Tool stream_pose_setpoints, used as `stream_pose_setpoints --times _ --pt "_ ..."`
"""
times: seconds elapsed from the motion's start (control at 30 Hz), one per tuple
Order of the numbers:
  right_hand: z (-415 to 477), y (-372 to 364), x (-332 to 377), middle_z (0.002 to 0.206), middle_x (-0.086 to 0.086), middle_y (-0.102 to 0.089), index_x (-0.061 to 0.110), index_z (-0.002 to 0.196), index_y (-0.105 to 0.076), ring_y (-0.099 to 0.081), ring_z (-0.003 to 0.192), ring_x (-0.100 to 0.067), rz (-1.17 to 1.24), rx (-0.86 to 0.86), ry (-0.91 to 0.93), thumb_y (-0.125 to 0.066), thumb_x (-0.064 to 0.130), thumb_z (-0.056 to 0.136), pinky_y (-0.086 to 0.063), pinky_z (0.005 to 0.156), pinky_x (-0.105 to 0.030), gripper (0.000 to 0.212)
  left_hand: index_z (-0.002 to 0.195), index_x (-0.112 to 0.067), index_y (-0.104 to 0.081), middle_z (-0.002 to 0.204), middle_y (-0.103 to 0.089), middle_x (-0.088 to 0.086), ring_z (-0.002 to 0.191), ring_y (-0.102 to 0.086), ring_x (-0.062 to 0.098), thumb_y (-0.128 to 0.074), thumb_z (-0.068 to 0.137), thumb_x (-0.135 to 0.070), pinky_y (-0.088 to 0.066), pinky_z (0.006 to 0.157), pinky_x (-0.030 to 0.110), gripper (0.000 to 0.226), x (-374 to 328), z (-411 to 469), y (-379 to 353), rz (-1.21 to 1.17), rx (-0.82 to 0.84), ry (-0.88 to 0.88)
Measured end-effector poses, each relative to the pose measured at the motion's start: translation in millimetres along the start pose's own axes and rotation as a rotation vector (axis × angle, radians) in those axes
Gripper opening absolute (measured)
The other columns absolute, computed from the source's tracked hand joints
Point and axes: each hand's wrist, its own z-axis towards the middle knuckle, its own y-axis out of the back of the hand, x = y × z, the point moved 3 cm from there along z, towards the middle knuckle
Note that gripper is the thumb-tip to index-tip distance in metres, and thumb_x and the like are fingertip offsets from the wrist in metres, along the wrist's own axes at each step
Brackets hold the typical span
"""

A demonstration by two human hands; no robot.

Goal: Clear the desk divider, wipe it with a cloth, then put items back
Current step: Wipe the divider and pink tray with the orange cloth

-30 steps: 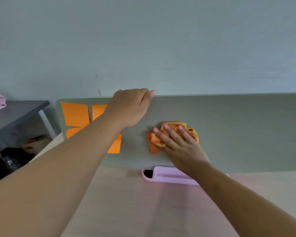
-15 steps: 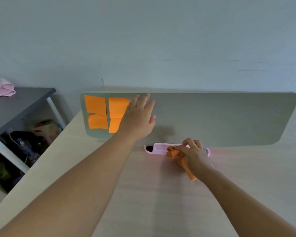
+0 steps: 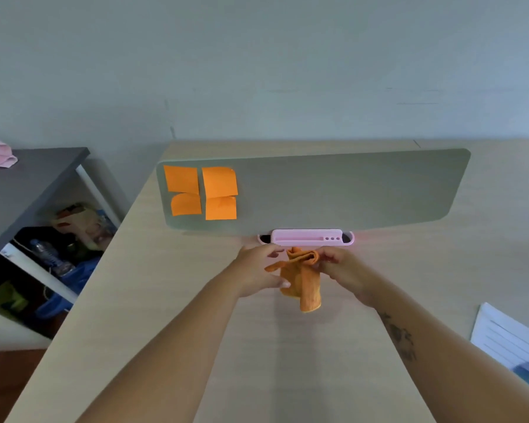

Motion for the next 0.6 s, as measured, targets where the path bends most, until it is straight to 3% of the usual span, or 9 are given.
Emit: stream_pose_setpoints --times 0.1,0.17,0.23,0.27,0.33,0.37,0.43,0.5,0.6 --pt "-22.7 -4.1 -3.0 0.104 0.000 -0.070 0.023 0.096 -0.068 -0.061 0.102 -0.015 0.076 0.016 -0.098 -0.058 0.019 0.095 -0.043 0.082 -0.030 0.011 0.104 -0.022 -0.069 0.105 -0.069 -0.004 0.097 -0.063 0.013 -0.077 0.078 -0.024 -0.053 0.091 0.036 0.027 3.2 -12.1 -10.7 -0.058 -0.054 0.004" --pt "-31.8 -6.6 -6.7 0.102 0.002 -0.070 0.026 0.094 -0.067 -0.062 0.101 -0.016 0.123 0.049 -0.148 -0.058 0.021 0.095 -0.042 0.084 -0.035 0.011 0.086 -0.021 -0.070 0.089 -0.070 -0.005 0.088 -0.064 0.015 -0.069 0.083 -0.018 -0.054 0.084 0.035 0.004 2.7 -16.8 -15.0 -0.057 -0.111 -0.011" --pt "-39.2 -10.1 -8.9 0.104 0.002 -0.070 0.026 0.096 -0.067 -0.061 0.103 -0.018 0.140 0.087 -0.191 -0.057 0.021 0.096 -0.042 0.086 -0.036 0.011 0.090 -0.024 -0.066 0.092 -0.067 -0.010 0.089 -0.060 0.012 -0.070 0.082 -0.024 -0.052 0.076 0.031 0.009 2.3 -20.5 -17.8 -0.083 -0.122 -0.015" --pt "-41.8 -11.9 -10.7 0.106 0.001 -0.069 0.025 0.099 -0.067 -0.061 0.104 -0.019 0.147 0.100 -0.207 -0.057 0.022 0.096 -0.043 0.088 -0.037 0.011 0.100 -0.026 -0.063 0.100 -0.064 -0.011 0.095 -0.056 0.008 -0.074 0.079 -0.030 -0.049 0.076 0.028 0.024 2.5 -21.0 -20.3 -0.099 -0.099 -0.016" --pt "-44.9 -15.3 -12.0 0.110 -0.001 -0.068 0.019 0.108 -0.066 -0.060 0.106 -0.020 0.159 0.133 -0.235 -0.055 0.021 0.097 -0.042 0.094 -0.041 0.015 0.123 -0.035 -0.054 0.122 -0.057 -0.010 0.112 -0.045 0.009 -0.081 0.073 -0.037 -0.045 0.091 0.031 0.056 0.7 -21.8 -26.8 -0.099 0.016 -0.029" --pt "-46.2 -16.6 -12.1 0.111 -0.001 -0.068 0.017 0.112 -0.064 -0.060 0.106 -0.020 0.165 0.148 -0.249 -0.055 0.021 0.097 -0.042 0.096 -0.042 0.018 0.128 -0.038 -0.053 0.128 -0.055 -0.007 0.119 -0.043 0.012 -0.081 0.073 -0.037 -0.045 0.097 0.035 0.061 -0.8 -21.3 -30.4 -0.087 0.076 -0.037" --pt "-48.1 -18.0 -13.8 0.110 -0.001 -0.068 0.018 0.111 -0.064 -0.059 0.106 -0.020 0.170 0.166 -0.273 -0.054 0.022 0.097 -0.041 0.097 -0.041 0.017 0.114 -0.035 -0.064 0.122 -0.060 -0.005 0.117 -0.050 0.016 -0.077 0.080 -0.034 -0.046 0.095 0.034 0.036 -3.3 -19.1 -34.6 -0.077 0.091 -0.061" --pt "-50.7 -17.0 -16.5 0.111 0.001 -0.066 0.024 0.107 -0.064 -0.058 0.108 -0.021 0.192 0.142 -0.280 -0.057 0.025 0.096 -0.041 0.096 -0.040 0.013 0.092 -0.028 -0.069 0.104 -0.067 -0.005 0.103 -0.059 0.016 -0.070 0.086 -0.032 -0.047 0.080 0.027 0.007 -8.4 -18.0 -34.5 -0.087 0.042 -0.066" --pt "-55.9 -22.3 -19.1 0.117 0.004 -0.065 0.032 0.114 -0.061 -0.058 0.111 -0.019 0.247 0.114 -0.256 -0.069 0.043 0.086 -0.040 0.096 -0.038 0.032 0.083 -0.028 -0.062 0.091 -0.066 -0.003 0.087 -0.062 0.016 -0.065 0.089 -0.033 -0.050 0.070 0.028 0.009 -14.3 -18.3 -33.2 -0.066 0.027 -0.070"
